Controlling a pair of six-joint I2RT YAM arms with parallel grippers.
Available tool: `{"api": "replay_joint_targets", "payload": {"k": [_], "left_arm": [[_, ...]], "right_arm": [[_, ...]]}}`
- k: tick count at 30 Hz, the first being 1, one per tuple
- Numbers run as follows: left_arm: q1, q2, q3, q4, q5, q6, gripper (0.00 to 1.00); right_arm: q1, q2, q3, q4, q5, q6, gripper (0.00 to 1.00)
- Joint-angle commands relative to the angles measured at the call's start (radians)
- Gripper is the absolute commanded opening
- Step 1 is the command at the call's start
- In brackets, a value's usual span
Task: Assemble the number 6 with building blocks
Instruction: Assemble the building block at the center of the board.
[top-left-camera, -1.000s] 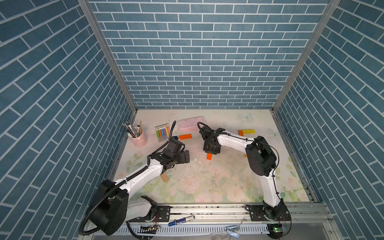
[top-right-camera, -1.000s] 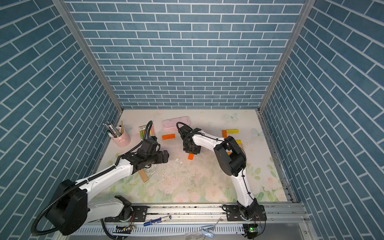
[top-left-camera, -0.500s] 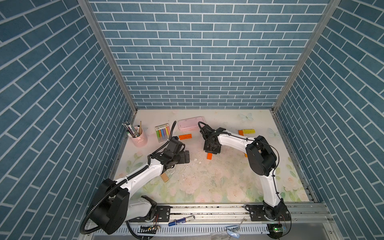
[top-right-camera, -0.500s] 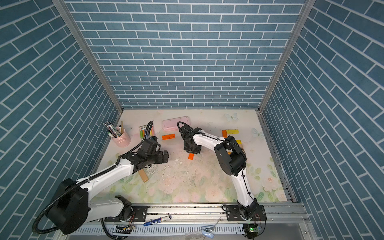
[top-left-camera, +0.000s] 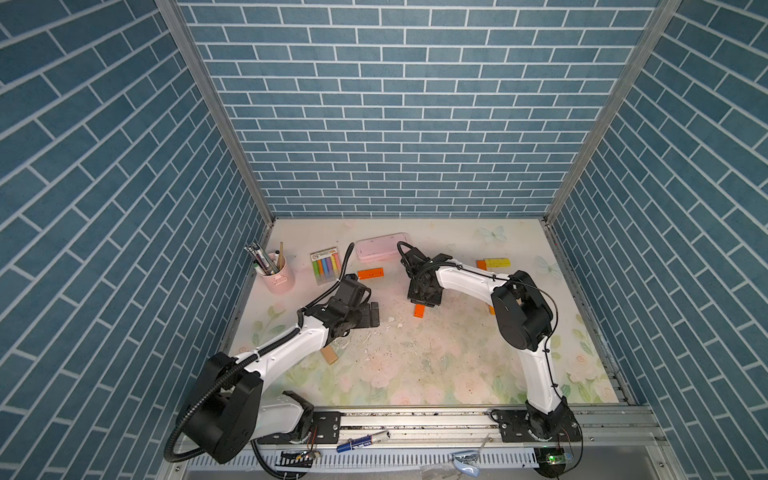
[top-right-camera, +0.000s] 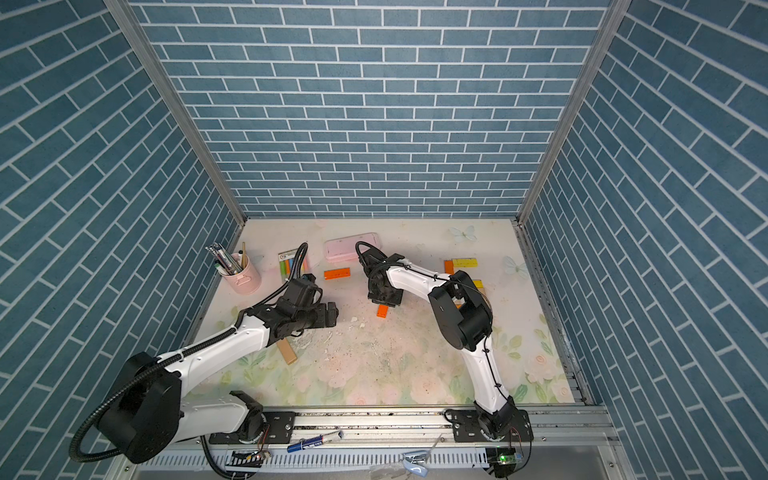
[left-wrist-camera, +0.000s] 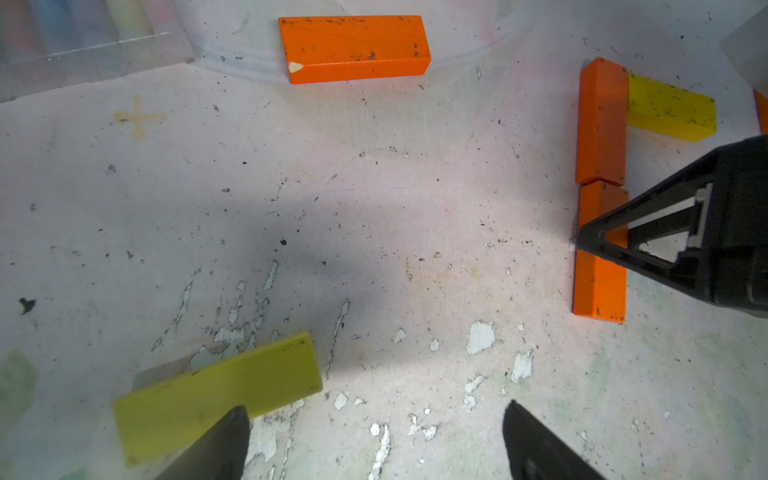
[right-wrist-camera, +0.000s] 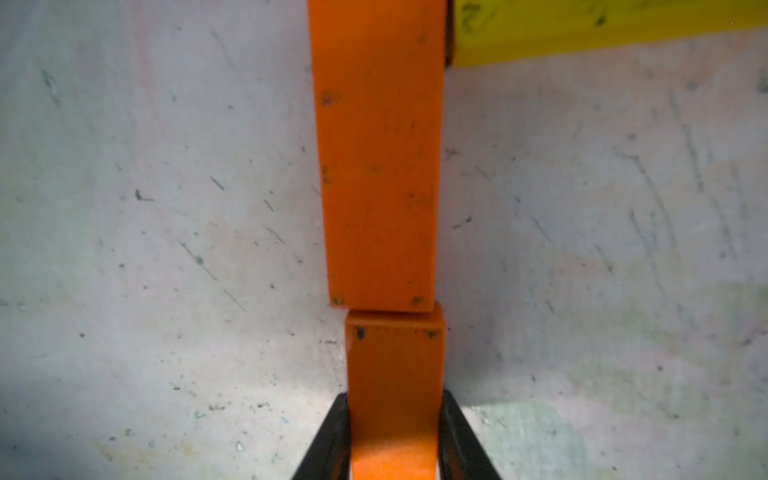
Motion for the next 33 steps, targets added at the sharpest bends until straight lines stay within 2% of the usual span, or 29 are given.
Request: {"api": "replay_joint_targets", "payload": {"k": [1, 24, 28, 33], "left_arm": [[0.007, 0.004, 0.012, 0.011, -0.011, -0.003, 0.96], [0.009, 0.007, 0.012, 0.012, -0.014, -0.004, 0.96], [0.01, 0.006, 0.012, 0.008, -0.015, -0.006, 0.96], [0.009, -0.005, 0.056, -0.037, -0.035, -0.006, 0.95]], "right_arm": [[-0.005, 0.037, 0.024, -0.028, 0.001, 0.003, 0.33], [-0.006, 0.076, 0.036, -0.046, 0.004, -0.008, 0.37], [-0.006, 0.076, 0.043, -0.047, 0.001, -0.012, 0.42], [-0.012, 0.053, 0.097, -0.082, -0.002, -0.071, 0.58]]}}
